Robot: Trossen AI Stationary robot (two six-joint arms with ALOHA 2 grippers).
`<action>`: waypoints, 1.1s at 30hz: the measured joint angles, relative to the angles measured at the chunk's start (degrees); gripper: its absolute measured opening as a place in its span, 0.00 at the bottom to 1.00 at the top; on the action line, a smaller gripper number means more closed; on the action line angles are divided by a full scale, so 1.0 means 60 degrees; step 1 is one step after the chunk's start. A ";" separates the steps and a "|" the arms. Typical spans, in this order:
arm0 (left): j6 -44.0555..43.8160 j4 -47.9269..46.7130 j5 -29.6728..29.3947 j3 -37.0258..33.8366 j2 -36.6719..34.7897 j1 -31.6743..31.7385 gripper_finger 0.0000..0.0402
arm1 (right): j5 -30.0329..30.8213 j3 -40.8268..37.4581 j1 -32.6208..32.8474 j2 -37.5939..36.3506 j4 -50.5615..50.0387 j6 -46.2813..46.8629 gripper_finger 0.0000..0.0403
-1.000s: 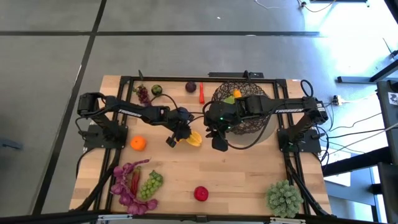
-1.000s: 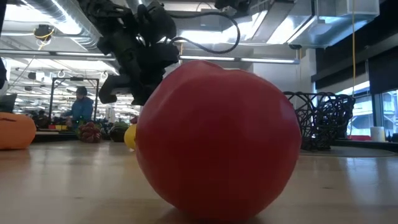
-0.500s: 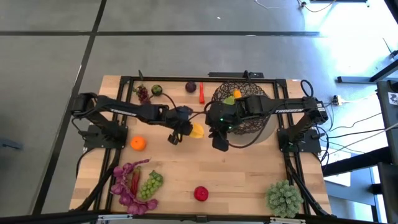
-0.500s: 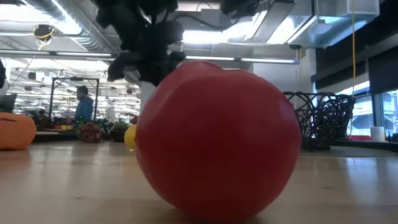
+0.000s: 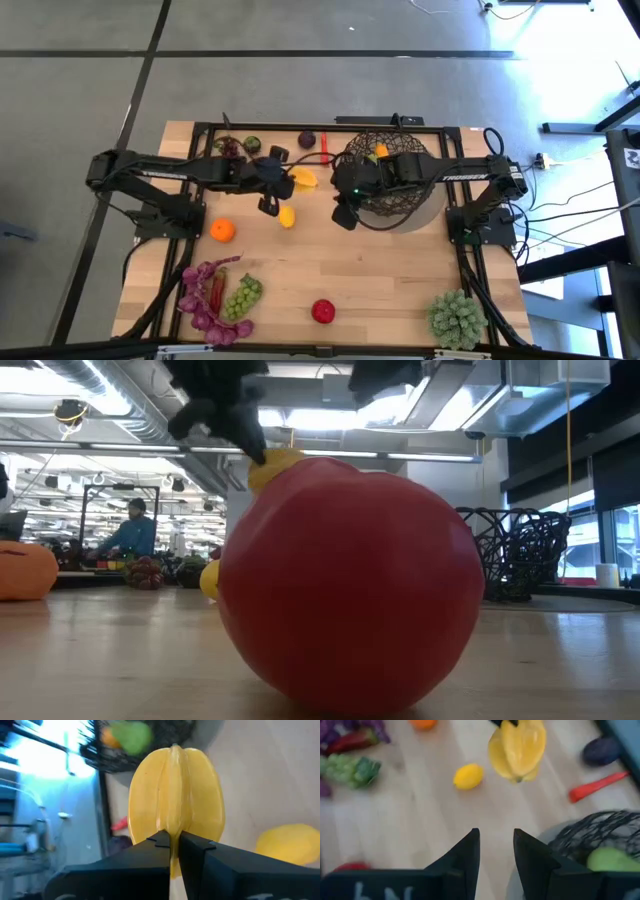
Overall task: Build produce basket
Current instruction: Put the starfruit into the black wire basket
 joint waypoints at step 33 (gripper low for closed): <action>0.2021 0.0867 -0.1836 -0.0011 -0.0672 -0.1304 0.00 | -0.2959 -0.0011 -0.1919 0.0598 0.2544 0.1998 0.28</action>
